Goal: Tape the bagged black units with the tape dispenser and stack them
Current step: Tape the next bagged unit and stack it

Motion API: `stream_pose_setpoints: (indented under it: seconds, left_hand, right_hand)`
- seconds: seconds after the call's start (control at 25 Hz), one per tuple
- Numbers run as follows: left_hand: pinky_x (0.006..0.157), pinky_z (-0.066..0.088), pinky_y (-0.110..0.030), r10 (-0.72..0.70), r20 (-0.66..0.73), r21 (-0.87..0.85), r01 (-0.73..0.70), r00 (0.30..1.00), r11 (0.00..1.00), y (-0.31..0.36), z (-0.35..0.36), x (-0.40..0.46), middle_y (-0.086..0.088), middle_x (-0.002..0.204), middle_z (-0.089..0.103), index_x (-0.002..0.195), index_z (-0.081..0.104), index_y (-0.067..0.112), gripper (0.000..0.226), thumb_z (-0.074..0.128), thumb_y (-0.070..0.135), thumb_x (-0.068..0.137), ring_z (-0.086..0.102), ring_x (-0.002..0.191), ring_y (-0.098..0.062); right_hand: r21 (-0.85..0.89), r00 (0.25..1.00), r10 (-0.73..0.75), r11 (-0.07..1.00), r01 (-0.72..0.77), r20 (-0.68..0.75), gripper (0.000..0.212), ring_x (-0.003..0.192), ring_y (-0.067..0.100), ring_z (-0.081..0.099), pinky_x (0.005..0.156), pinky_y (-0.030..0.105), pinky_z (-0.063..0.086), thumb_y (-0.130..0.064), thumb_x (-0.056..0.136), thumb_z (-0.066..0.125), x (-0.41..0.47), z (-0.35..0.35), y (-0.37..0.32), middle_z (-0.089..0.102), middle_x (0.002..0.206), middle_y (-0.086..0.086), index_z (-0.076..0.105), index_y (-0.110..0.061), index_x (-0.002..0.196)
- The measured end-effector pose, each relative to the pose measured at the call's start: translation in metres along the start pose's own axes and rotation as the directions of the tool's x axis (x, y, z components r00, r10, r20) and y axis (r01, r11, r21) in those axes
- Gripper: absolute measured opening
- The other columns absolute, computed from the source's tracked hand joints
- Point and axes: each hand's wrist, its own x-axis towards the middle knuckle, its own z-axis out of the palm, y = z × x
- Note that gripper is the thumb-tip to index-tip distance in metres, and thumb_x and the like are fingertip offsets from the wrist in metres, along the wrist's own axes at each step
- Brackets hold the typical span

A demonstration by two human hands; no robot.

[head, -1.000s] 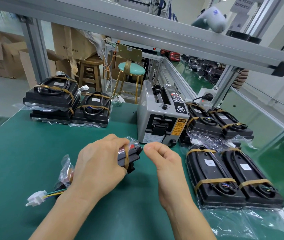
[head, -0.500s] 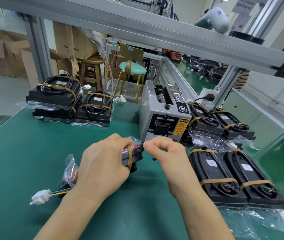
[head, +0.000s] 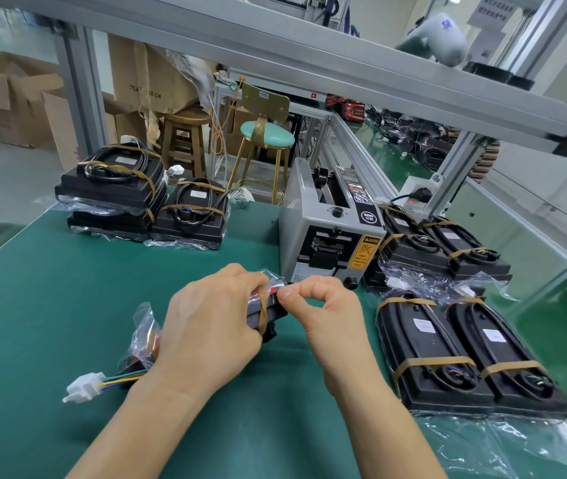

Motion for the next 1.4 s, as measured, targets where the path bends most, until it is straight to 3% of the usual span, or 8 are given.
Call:
stream_pose_setpoints:
  seconds: [0.28,0.52,0.72,0.92,1.04,1.2,1.32,1.4]
  left_hand:
    - [0.061,0.036,-0.027,-0.001,0.000,0.020,0.001,1.000,1.000,0.000,-0.001,0.001,0.010,0.093,0.060,0.101,0.063,0.034,0.038,0.073,0.028,0.065,0.058,0.080,-0.020]
    - [0.058,0.032,-0.027,0.002,0.005,0.017,-0.002,1.000,1.000,0.001,-0.002,0.001,0.010,0.089,0.059,0.099,0.063,0.035,0.036,0.072,0.029,0.065,0.056,0.078,-0.019]
    - [0.061,0.040,-0.028,-0.006,0.016,0.008,0.006,1.000,1.000,0.001,-0.003,0.001,0.009,0.091,0.060,0.099,0.064,0.035,0.034,0.072,0.030,0.066,0.057,0.080,-0.020]
    - [0.065,0.043,-0.028,-0.025,0.042,0.009,0.024,0.999,1.000,0.000,-0.003,0.000,0.011,0.091,0.059,0.097,0.061,0.034,0.036,0.072,0.027,0.063,0.055,0.080,-0.018]
    - [0.065,0.045,-0.030,-0.014,0.029,0.010,0.014,0.999,1.000,0.000,-0.003,0.000,0.010,0.090,0.060,0.095,0.061,0.034,0.037,0.073,0.026,0.061,0.056,0.079,-0.018]
    - [0.064,0.048,-0.033,-0.006,0.024,-0.009,0.006,1.000,1.000,0.000,-0.005,0.002,0.009,0.087,0.063,0.092,0.064,0.032,0.036,0.075,0.026,0.058,0.059,0.077,-0.021]
    - [0.064,0.049,-0.034,-0.006,0.026,-0.040,0.007,1.000,0.999,0.002,-0.007,0.003,0.008,0.086,0.064,0.090,0.066,0.032,0.038,0.077,0.023,0.055,0.060,0.078,-0.022]
    - [0.068,0.049,-0.034,-0.011,0.055,-0.066,0.015,0.998,0.998,0.001,-0.010,0.004,0.010,0.087,0.065,0.092,0.068,0.033,0.043,0.079,0.021,0.052,0.061,0.081,-0.022]
  right_hand:
    - [-0.087,0.996,-0.068,0.994,0.063,-0.057,0.017,0.104,0.007,0.052,0.104,0.045,0.035,-0.022,0.081,0.072,-0.001,0.004,-0.002,0.061,0.098,-0.003,0.071,-0.025,0.065]
    - [-0.024,0.998,-0.030,0.999,0.029,-0.047,0.016,0.102,0.004,0.052,0.105,0.045,0.034,-0.021,0.081,0.070,0.000,0.006,0.002,0.066,0.097,0.002,0.072,-0.018,0.065]
    - [-0.107,0.994,-0.031,0.994,0.020,-0.101,0.015,0.100,-0.001,0.051,0.092,0.032,0.031,-0.029,0.079,0.073,-0.002,0.011,0.002,0.055,0.097,-0.015,0.066,-0.030,0.065]
    - [0.343,0.960,0.240,0.922,-0.179,-0.144,0.026,0.077,0.006,0.048,0.069,0.020,0.038,-0.010,0.081,0.071,0.010,0.001,0.011,0.050,0.094,-0.003,0.052,-0.025,0.090]
    - [0.347,0.988,0.144,0.931,-0.116,-0.056,0.023,0.084,0.006,0.055,0.075,0.015,0.043,-0.011,0.082,0.071,0.008,0.010,0.015,0.057,0.095,-0.005,0.056,-0.024,0.094]
    - [0.408,0.999,0.053,0.912,-0.052,0.009,0.021,0.077,-0.002,0.058,0.069,0.009,0.044,-0.006,0.085,0.068,0.003,0.022,0.021,0.063,0.088,-0.008,0.060,-0.024,0.094]
    - [0.220,0.991,-0.131,0.968,0.119,0.040,0.032,0.083,-0.004,0.056,0.077,0.008,0.041,-0.021,0.074,0.075,0.002,0.016,0.027,0.061,0.087,-0.017,0.058,-0.031,0.099]
    - [0.147,0.986,-0.146,0.980,0.133,0.079,0.043,0.089,-0.002,0.055,0.081,0.010,0.039,-0.023,0.071,0.079,0.009,0.002,0.029,0.059,0.094,-0.015,0.055,-0.033,0.105]
